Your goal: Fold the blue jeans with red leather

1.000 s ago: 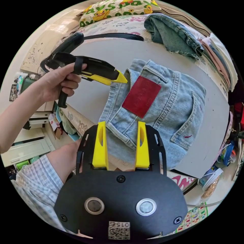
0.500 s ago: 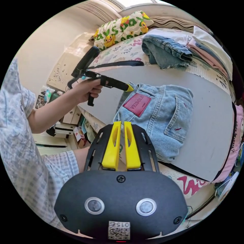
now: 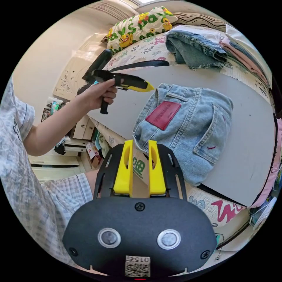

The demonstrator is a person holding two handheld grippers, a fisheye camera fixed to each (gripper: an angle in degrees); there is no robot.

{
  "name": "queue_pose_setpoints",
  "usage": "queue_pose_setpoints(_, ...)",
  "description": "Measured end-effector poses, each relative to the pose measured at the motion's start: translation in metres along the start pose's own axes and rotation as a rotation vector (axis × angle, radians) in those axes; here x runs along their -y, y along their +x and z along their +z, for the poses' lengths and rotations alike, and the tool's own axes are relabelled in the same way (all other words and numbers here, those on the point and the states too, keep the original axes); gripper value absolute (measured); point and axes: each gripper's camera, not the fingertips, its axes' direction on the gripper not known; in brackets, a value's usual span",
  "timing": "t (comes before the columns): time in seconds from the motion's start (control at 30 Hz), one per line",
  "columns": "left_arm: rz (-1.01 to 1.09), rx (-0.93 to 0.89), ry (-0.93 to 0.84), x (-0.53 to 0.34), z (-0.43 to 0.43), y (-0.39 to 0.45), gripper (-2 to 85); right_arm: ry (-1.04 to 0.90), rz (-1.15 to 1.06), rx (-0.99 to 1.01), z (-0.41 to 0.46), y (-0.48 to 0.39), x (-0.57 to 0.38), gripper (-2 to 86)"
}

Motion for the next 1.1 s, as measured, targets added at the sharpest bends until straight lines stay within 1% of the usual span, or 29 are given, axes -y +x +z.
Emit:
queue_pose_setpoints(0.07, -0.002, 0.039, -0.001, -0.015, 0.007, 0.001, 8.9, 0.04, 0.05, -0.098, -0.01, 0.0, 0.026, 12.6)
queue_pose_setpoints(0.13, -0.022, 0.069, 0.012, -0.027, 0.018, -0.004, 9.0, 0.038, 0.097, -0.124, -0.006, 0.0, 0.053, 17.3)
queue_pose_setpoints(0.2, -0.06, 0.014, -0.006, -0.037, 0.04, -0.015, 8.8, 0.004, 0.123, -0.155, 0.009, -0.002, 0.078, 18.8)
queue_pose_setpoints(0.23, -0.066, 0.01, -0.006, -0.04, 0.045, -0.017, 8.8, -0.058, 0.137, -0.178, 0.025, -0.005, 0.093, 19.9)
queue_pose_setpoints(0.27, -0.071, 0.017, -0.005, -0.043, 0.054, -0.019, 8.6, -0.11, 0.154, -0.227, 0.04, -0.008, 0.104, 20.4)
queue_pose_setpoints(0.33, -0.077, 0.028, 0.014, -0.049, 0.065, -0.023, 8.2, -0.15, 0.176, -0.317, 0.054, -0.012, 0.117, 19.7)
queue_pose_setpoints(0.43, -0.09, -0.027, 0.017, -0.051, 0.079, -0.03, 7.7, -0.173, 0.18, -0.421, 0.059, -0.017, 0.131, 16.6)
queue_pose_setpoints(0.5, -0.081, -0.045, 0.029, -0.049, 0.084, -0.035, 7.7, -0.179, 0.159, -0.417, 0.05, -0.016, 0.137, 13.7)
queue_pose_setpoints(0.53, -0.079, -0.053, 0.034, -0.049, 0.084, -0.036, 7.6, -0.162, 0.174, -0.391, 0.04, -0.013, 0.138, 10.1)
queue_pose_setpoints(0.57, -0.071, -0.061, 0.035, -0.047, 0.088, -0.038, 7.6, -0.127, 0.197, -0.346, 0.026, -0.008, 0.138, 7.8)
queue_pose_setpoints(0.6, -0.059, -0.055, 0.024, -0.045, 0.093, -0.04, 7.5, -0.113, 0.217, -0.302, 0.019, -0.006, 0.139, 7.2)
queue_pose_setpoints(0.67, -0.068, -0.067, 0.029, -0.045, 0.102, -0.045, 7.2, -0.023, 0.262, -0.173, -0.015, -0.008, 0.141, 6.4)
queue_pose_setpoints(0.7, -0.09, -0.093, 0.043, -0.045, 0.106, -0.051, 7.0, -0.011, 0.245, -0.172, -0.023, -0.013, 0.143, 6.3)
queue_pose_setpoints(0.77, -0.112, -0.117, 0.063, -0.047, 0.111, -0.058, 6.7, -0.049, 0.132, -0.214, -0.037, -0.045, 0.155, 6.3)
queue_pose_setpoints(0.83, -0.136, -0.148, 0.086, -0.049, 0.116, -0.065, 6.5, -0.081, 0.079, -0.187, -0.031, -0.061, 0.162, 6.3)
queue_pose_setpoints(0.9, -0.187, -0.179, 0.098, -0.052, 0.122, -0.078, 6.1, -0.119, 0.078, -0.133, -0.016, -0.067, 0.17, 6.4)
queue_pose_setpoints(0.93, -0.217, -0.185, 0.094, -0.054, 0.124, -0.084, 5.9, -0.111, 0.073, -0.148, -0.011, -0.069, 0.174, 6.5)
queue_pose_setpoints(0.97, -0.25, -0.284, 0.12, -0.059, 0.125, -0.098, 5.5, -0.094, 0.085, -0.187, -0.012, -0.07, 0.178, 6.6)
queue_pose_setpoints(1.0, -0.282, -0.338, 0.144, -0.064, 0.122, -0.108, 5.7, -0.085, 0.096, -0.209, -0.015, -0.07, 0.18, 6.6)
queue_pose_setpoints(1.1, -0.233, -0.279, 0.131, -0.067, 0.108, -0.111, 6.0, -0.029, 0.139, -0.219, -0.038, -0.068, 0.186, 7.5)
